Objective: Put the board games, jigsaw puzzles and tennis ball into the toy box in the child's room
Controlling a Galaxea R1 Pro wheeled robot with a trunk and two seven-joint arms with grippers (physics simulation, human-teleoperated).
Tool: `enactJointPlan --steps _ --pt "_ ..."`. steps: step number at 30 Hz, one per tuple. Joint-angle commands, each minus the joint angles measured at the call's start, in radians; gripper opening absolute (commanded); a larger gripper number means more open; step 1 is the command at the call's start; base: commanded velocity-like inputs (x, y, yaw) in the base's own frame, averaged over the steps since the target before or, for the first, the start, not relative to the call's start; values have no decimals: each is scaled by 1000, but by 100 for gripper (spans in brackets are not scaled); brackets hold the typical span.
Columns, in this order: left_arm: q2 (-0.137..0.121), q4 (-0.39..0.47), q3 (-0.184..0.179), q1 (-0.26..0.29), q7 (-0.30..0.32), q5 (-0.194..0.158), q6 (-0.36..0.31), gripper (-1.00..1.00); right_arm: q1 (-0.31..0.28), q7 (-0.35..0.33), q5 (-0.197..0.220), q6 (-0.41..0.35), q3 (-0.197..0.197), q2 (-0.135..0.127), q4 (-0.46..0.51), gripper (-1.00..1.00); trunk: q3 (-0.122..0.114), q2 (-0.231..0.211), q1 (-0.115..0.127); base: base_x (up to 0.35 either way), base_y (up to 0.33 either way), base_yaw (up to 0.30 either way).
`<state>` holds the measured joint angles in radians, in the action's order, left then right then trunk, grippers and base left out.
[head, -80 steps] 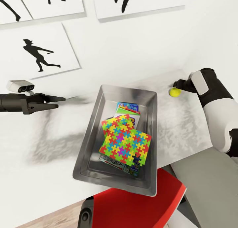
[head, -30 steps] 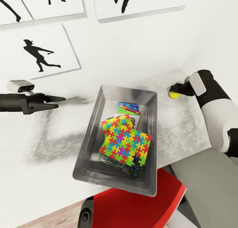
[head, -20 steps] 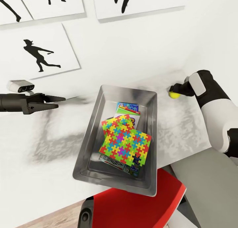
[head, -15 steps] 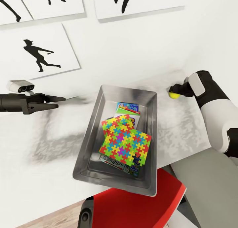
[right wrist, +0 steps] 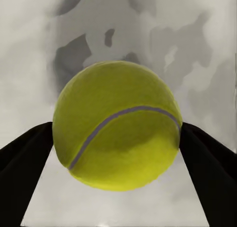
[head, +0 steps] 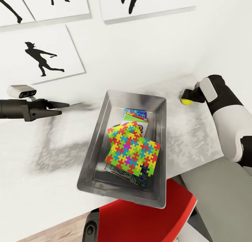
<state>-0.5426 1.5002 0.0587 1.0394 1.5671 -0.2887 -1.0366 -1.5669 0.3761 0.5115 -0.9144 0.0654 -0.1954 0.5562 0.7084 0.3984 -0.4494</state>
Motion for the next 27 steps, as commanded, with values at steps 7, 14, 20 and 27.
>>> enactJointPlan --steps 7,14,20,27 --pt "0 0 0 1 4 0 -11 100 1 -11 15 1 6 -4 7 -100 1 2 -1 0 0 0" --pt "0 0 0 1 4 0 -11 100 1 -21 15 2 8 -5 12 -100 1 2 -1 0 0 0" --pt "0 0 0 1 4 0 -11 100 1 -22 15 1 4 -6 13 -100 -5 2 -1 0 0 0" --pt "0 0 0 1 4 0 -11 100 1 -21 15 0 1 -7 17 -100 -16 2 -1 0 0 0"
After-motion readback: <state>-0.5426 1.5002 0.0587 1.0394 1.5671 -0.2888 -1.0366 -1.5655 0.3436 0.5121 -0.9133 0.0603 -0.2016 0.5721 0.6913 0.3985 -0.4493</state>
